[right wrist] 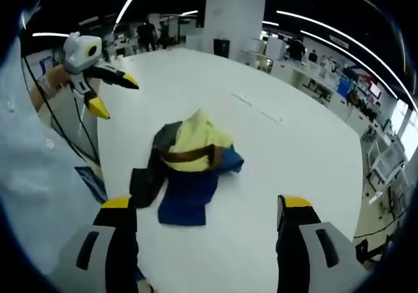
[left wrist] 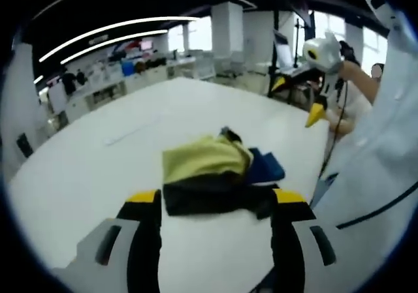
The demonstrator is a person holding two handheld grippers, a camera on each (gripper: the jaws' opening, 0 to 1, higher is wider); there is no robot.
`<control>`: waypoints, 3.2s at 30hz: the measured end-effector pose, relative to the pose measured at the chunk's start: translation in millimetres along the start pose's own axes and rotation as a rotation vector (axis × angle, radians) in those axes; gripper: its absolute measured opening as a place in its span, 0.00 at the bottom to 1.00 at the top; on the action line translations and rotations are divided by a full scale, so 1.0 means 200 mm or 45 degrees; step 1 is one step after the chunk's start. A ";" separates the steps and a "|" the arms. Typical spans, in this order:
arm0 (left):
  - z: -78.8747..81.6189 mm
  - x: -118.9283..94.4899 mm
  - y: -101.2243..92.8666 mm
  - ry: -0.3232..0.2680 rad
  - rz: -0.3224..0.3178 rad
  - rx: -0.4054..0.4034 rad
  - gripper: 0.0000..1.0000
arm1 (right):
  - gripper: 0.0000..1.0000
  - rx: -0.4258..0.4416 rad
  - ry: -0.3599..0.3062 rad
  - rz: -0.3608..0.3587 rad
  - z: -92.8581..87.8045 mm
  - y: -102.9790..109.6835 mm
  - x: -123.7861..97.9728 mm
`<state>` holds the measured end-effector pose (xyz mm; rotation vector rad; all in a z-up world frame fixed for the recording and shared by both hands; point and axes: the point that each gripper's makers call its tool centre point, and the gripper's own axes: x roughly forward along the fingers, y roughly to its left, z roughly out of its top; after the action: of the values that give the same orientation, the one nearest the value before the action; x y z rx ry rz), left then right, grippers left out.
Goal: Fold the garment on the visible template until the final outline fits inside the template.
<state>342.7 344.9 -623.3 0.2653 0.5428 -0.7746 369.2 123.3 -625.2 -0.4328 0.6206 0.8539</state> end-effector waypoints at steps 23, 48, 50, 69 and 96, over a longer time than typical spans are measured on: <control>-0.07 0.21 0.02 0.077 -0.004 0.230 0.53 | 0.68 -0.045 -0.035 0.074 0.03 -0.09 0.11; -0.12 0.34 0.02 0.117 -0.035 0.485 0.43 | 0.60 -0.077 -0.019 0.122 0.04 -0.09 0.17; -0.12 0.35 0.02 0.110 -0.027 0.500 0.44 | 0.60 -0.080 -0.014 0.123 0.03 -0.09 0.18; -0.24 0.49 0.02 0.126 -0.021 0.630 0.29 | 0.57 -0.052 -0.021 0.141 0.02 -0.08 0.18; -0.25 0.56 0.07 0.143 0.024 0.822 0.09 | 0.54 -0.026 -0.007 0.165 -0.01 -0.05 0.19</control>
<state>401.2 309.8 -727.6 0.9129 0.3804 -0.9057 396.5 137.3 -651.3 -0.4120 0.6404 0.9850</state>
